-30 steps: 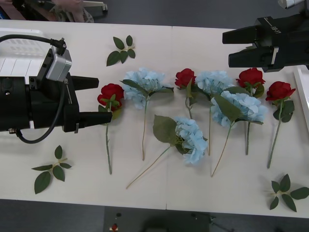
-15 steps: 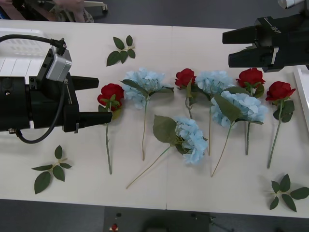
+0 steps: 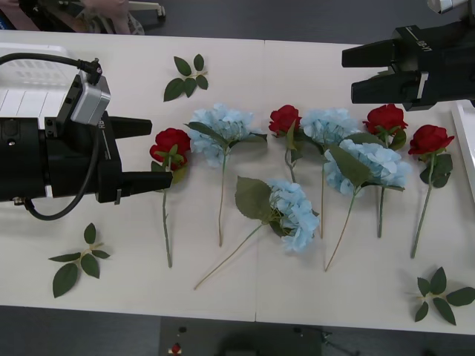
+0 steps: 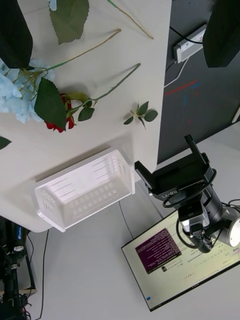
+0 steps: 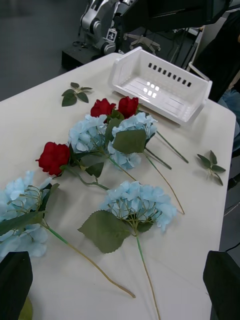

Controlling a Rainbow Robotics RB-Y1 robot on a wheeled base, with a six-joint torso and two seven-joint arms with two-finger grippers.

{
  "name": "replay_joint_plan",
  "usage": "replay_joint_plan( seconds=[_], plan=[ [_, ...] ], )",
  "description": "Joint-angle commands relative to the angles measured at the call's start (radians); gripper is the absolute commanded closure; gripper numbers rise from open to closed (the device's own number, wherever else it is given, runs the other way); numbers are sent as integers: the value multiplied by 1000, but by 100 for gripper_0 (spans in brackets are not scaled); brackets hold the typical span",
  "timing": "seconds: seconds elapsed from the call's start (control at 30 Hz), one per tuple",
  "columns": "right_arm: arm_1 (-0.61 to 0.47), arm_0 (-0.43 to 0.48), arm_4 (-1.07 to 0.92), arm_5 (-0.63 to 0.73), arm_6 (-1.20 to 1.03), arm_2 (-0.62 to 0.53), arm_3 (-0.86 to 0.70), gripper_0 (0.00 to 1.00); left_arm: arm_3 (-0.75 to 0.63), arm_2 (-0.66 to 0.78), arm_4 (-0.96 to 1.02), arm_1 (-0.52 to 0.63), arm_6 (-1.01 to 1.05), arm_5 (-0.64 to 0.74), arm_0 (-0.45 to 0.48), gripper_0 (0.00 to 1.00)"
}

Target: Put the red flowers into the right box and the blue flowers into the left box

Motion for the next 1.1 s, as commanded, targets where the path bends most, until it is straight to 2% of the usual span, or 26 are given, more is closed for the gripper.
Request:
replay_joint_plan(
  seconds=[0.03,0.6,0.63,0.7,0.77,0.87,0.97,1.07,1.1],
  plan=[
    [-18,-10,-10,1,2,-23,-12,0,-24,20,4,-8,50,-8,-36,0],
    [-18,-10,-10,1,2,-23,-12,0,-24,20,4,-8,50,-8,-36,0],
    [19,53,9,1,2,28,1,0,-24,20,4,-8,50,-8,-36,0],
    [23,67,21,7,2,17,7,0,-24,20,4,-8,50,-8,-36,0],
    [22,72,47,33,-16,6,25,0,-19,3,11,-64,50,-14,-25,0],
    [22,61,154,149,-261,-63,77,0,11,22,163,-78,81,-25,-33,0],
    [37,36,397,363,-721,-230,116,0,131,32,277,-43,179,41,-56,0],
    [69,13,572,561,-1114,-361,125,0,228,17,297,-12,305,110,-65,0],
    [83,-11,664,671,-1342,-411,127,0,291,-11,266,-3,382,144,-83,0]
  ],
)
